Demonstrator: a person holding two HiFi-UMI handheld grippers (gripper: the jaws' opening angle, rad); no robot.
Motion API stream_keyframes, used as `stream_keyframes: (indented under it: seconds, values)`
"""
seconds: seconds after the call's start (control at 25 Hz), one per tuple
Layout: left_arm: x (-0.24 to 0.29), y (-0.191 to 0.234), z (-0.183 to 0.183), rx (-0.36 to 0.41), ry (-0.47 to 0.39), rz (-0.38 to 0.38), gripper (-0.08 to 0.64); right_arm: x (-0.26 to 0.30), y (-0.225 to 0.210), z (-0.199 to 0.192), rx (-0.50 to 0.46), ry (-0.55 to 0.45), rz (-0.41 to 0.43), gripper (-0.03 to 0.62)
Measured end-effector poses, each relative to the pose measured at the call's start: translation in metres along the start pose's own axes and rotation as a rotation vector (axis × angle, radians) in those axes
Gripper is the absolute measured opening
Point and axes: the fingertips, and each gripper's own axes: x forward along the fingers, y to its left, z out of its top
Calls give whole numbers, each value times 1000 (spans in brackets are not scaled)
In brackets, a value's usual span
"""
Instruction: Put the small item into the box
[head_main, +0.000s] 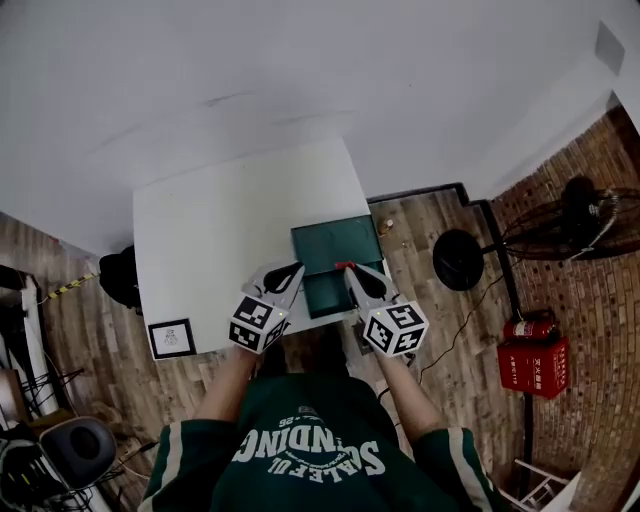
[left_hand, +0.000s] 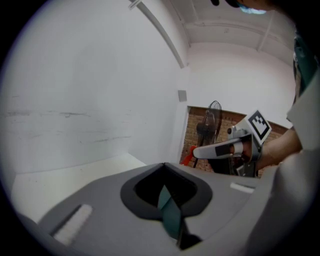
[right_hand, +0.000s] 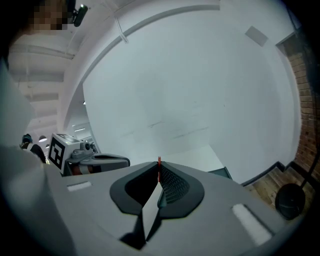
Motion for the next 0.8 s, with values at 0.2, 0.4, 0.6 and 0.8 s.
stream_keyframes:
  seconds: [0.2,0.4,0.6,0.8]
  values:
    - [-2,10,-5,-31,11,74,52,17,-9,-13,-26,71,59,15]
    - [-10,18,-19,-66,29,117,52,25,-16,-43,-73,156,78,15]
    - [-16,19,-35,-100,49,145,52,23,-28,-85,-96,256,77,15]
    - [-22,19,-44,-122,56,163,52,23,-43,-123,-137,353,66,15]
